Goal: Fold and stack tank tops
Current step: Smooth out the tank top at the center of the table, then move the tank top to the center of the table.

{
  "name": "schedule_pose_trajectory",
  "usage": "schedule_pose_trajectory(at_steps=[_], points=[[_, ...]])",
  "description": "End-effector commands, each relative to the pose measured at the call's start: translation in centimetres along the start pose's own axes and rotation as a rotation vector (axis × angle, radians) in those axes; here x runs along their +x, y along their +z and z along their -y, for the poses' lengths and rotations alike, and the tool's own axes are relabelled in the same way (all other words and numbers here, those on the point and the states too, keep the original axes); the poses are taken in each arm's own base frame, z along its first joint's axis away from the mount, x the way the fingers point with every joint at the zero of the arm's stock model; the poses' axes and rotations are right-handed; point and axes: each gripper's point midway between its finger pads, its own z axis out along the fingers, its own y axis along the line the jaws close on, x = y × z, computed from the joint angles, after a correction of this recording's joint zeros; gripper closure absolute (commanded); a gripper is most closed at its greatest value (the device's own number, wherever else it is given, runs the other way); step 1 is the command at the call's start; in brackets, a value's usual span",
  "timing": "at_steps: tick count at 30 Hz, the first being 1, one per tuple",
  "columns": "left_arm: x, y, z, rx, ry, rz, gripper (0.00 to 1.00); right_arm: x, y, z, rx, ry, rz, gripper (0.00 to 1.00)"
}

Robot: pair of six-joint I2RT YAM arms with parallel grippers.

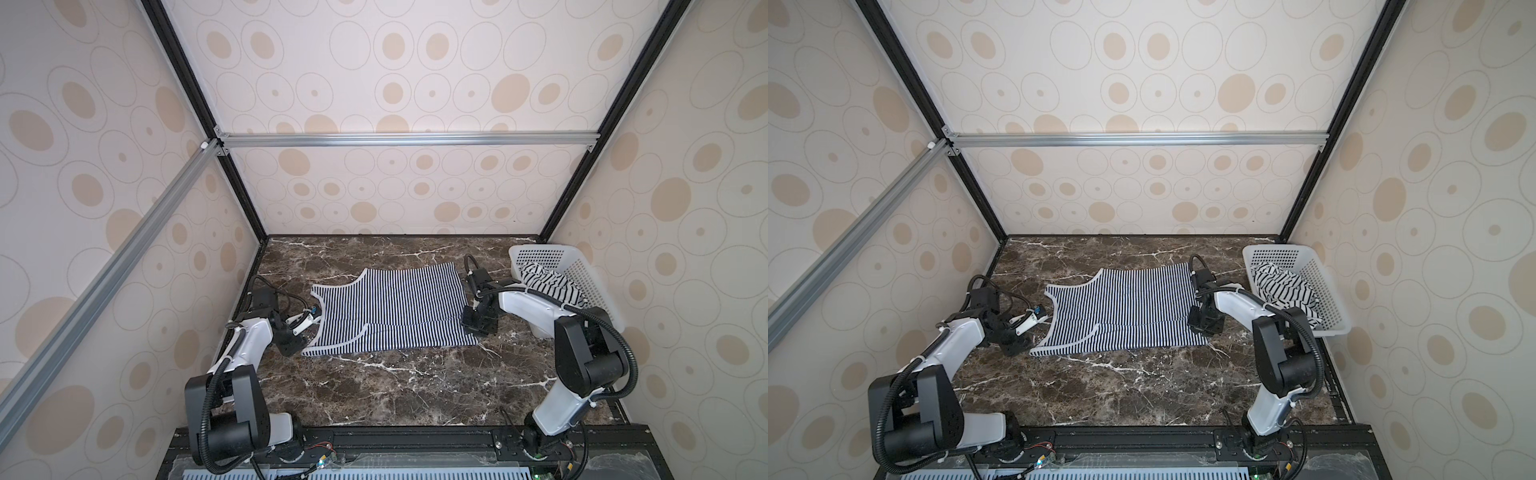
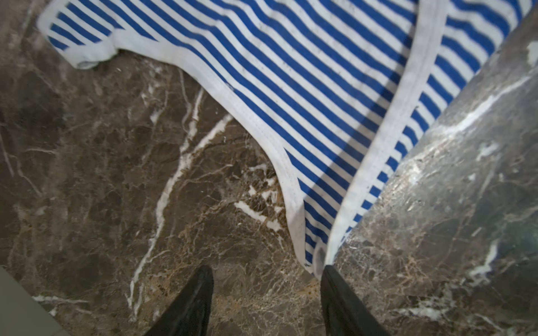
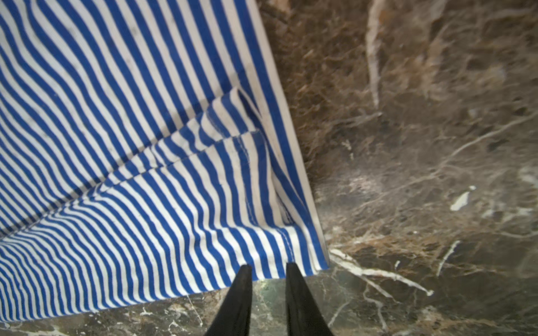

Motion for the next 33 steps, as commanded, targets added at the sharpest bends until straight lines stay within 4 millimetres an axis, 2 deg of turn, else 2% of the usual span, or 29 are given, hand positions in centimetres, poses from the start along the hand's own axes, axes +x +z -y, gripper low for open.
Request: schedule_pose_trajectory(at_steps=[1, 4, 8, 11, 15, 19, 29, 33], points=[[-1.2, -0.6, 0.8, 0.040, -0.038, 0.045, 0.42, 0.7, 0.7, -0.7, -0.002, 0.000, -0.032, 0.76], [-1.6, -0.4, 2.1, 0.073, -0.036, 0.063, 0.50, 0.8, 1.3, -1.0, -0.009, 0.000, -0.039, 0.76], [-2.0, 0.5, 4.5, 0.139, -0.004, 0.063, 0.74, 0.7, 2.0, -1.2, -0.010, -0.001, -0.047, 0.77], [-2.5, 0.7, 5.8, 0.177, 0.007, 0.072, 0.86, 0.6, 2.3, -1.3, -0.009, 0.001, -0.052, 0.78], [-2.8, 0.8, 7.2, 0.230, 0.018, 0.081, 0.89, 0.6, 2.5, -1.2, -0.002, 0.000, -0.051, 0.78], [-2.6, 1.5, 7.7, 0.246, 0.022, 0.063, 0.90, 0.5, 2.6, -1.2, 0.000, -0.001, -0.053, 0.78], [-2.0, 4.0, 5.4, 0.163, -0.002, 0.015, 0.88, 0.1, 2.8, -1.6, -0.005, -0.005, -0.051, 0.78], [-1.9, 4.3, 5.3, 0.162, -0.001, 0.013, 0.86, 0.4, 3.3, -1.2, 0.009, -0.006, -0.064, 0.78]])
